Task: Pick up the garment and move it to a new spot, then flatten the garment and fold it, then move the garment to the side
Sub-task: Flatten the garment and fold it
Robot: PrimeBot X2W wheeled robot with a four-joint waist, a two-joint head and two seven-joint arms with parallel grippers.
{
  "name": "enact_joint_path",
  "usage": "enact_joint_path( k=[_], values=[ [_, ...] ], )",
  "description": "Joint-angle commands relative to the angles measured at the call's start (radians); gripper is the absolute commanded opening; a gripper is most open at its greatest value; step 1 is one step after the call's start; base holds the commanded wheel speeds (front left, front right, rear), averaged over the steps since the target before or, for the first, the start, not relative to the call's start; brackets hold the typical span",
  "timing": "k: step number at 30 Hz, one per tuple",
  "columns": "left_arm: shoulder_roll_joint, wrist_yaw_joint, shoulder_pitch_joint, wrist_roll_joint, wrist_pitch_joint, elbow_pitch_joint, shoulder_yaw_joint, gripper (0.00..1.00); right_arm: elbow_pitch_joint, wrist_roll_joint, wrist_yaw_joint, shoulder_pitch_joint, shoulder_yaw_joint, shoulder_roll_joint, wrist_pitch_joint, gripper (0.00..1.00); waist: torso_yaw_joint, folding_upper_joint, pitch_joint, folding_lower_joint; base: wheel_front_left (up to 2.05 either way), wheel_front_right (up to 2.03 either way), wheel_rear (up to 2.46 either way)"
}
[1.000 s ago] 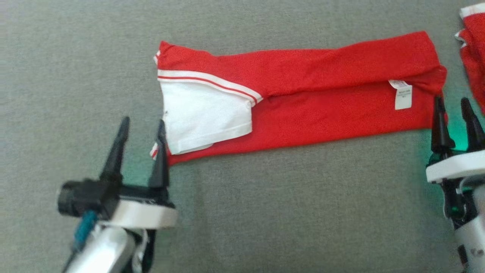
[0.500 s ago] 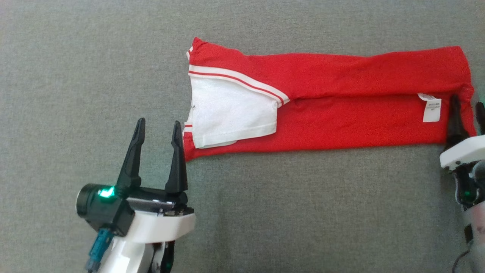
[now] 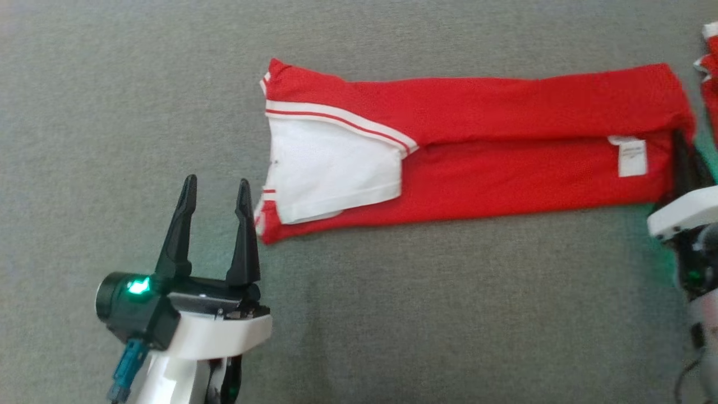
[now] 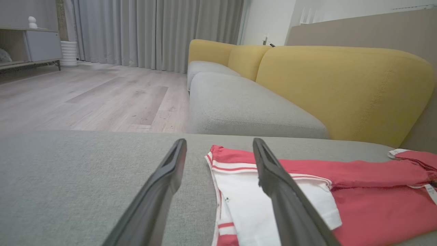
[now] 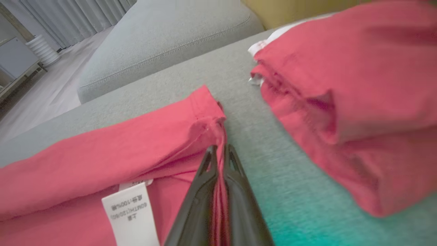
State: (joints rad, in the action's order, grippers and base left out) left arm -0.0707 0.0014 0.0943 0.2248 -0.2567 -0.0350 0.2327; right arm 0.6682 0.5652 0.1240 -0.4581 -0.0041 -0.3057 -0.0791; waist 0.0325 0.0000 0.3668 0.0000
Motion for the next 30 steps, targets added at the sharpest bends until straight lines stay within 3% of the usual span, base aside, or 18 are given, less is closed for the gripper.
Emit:
enact_joint_path(
  k=[1,7,11,15,21,24,30],
  values=[
    [0.006,-0.012,0.003,-0.018,-0.005,-0.027,-0.046,1.00,-0.053,0.006,0.007,0.007,0.002,-0.065,-0.001,0.00,-0.018,0.0000,0.002,0.0000,0.00,0.00,0.00],
    [0.013,-0.036,0.000,-0.037,-0.005,-0.024,-0.076,1.00,-0.194,0.005,0.007,0.002,-0.045,-0.159,0.070,0.00,-0.047,0.0000,0.000,0.0000,0.00,0.00,0.00],
    [0.015,-0.053,0.006,-0.048,-0.005,-0.016,-0.082,1.00,-0.321,0.015,0.007,0.008,-0.048,-0.155,0.129,0.00,-0.052,0.0000,-0.004,0.0000,0.00,0.00,0.00],
    [0.017,-0.061,0.017,-0.051,-0.005,-0.013,-0.090,1.00,-0.525,0.039,0.007,0.031,-0.023,-0.095,0.212,0.00,-0.051,0.0000,-0.012,0.0000,0.00,0.00,0.00],
    [0.020,-0.068,0.022,-0.044,-0.005,-0.004,-0.082,1.00,-0.739,0.017,0.007,0.041,0.091,0.058,0.334,0.00,-0.031,0.0000,-0.018,0.0000,0.00,0.00,0.00],
    [0.020,-0.064,0.028,-0.028,-0.005,0.001,-0.069,1.00,-0.767,-0.019,0.007,0.025,0.192,0.152,0.371,0.00,-0.006,0.0000,-0.015,0.0000,0.00,0.00,0.00],
    [0.020,-0.052,0.039,-0.007,-0.005,0.006,-0.049,1.00,-0.676,-0.043,0.007,0.002,0.348,0.235,0.358,0.00,0.032,0.0000,-0.009,0.0000,0.00,0.00,0.00]
  ],
)
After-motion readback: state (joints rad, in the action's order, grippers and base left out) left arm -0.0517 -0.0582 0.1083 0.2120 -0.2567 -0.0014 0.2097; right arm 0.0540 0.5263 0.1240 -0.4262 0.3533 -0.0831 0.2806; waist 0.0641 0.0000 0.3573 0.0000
